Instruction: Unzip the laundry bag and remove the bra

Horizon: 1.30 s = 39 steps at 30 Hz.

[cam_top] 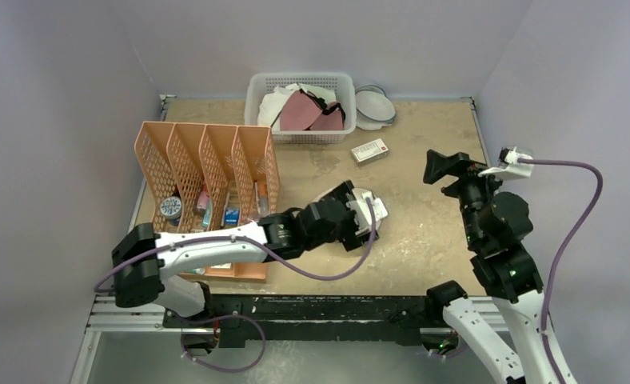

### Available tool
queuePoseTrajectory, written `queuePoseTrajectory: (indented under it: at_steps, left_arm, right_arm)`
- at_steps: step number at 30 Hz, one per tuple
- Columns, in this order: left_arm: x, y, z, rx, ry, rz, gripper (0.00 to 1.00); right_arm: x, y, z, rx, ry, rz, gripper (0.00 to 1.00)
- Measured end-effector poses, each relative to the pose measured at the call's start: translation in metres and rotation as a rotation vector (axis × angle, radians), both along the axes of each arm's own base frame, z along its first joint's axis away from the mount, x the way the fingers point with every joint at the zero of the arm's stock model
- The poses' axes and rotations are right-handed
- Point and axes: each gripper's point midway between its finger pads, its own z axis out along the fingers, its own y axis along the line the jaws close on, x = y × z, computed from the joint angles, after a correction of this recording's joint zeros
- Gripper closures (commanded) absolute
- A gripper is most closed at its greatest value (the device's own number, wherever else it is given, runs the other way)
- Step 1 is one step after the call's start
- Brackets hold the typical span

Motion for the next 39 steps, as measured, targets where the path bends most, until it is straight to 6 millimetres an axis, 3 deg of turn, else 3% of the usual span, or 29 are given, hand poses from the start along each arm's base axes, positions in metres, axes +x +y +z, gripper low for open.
queuePoseTrajectory:
  at_steps: [3,9,17,24,32,36,39]
  left_arm:
    - [-0.012,-0.01,-0.039,0.128,-0.031,-0.036,0.12]
    - [-0.027,-0.021,-0.098,0.321,-0.094,-0.061,0.15]
    - [-0.008,-0.02,-0.117,0.384,-0.173,0.02,0.22]
    - [-0.003,-0.018,-0.149,0.454,-0.158,0.02,0.17]
    - [0.013,-0.01,-0.159,0.49,-0.203,0.113,0.54]
    - [0.025,-0.005,-0.151,0.465,-0.208,0.177,0.74]
    - [0.038,0.001,-0.136,0.411,-0.172,0.234,0.97]
  right_arm:
    - [-0.006,-0.008,-0.001,0.004,-0.013,-0.035,0.0]
    - [0.002,-0.009,-0.035,-0.037,0.086,-0.056,0.0]
    - [0.005,-0.008,-0.046,-0.055,0.122,-0.054,0.0]
    - [0.003,-0.009,-0.045,-0.065,0.119,-0.054,0.0]
    - [-0.003,-0.012,-0.042,-0.066,0.104,-0.053,0.0]
    - [-0.003,-0.011,-0.043,-0.068,0.109,-0.046,0.0]
    - [-0.001,-0.009,-0.046,-0.076,0.119,-0.04,0.0]
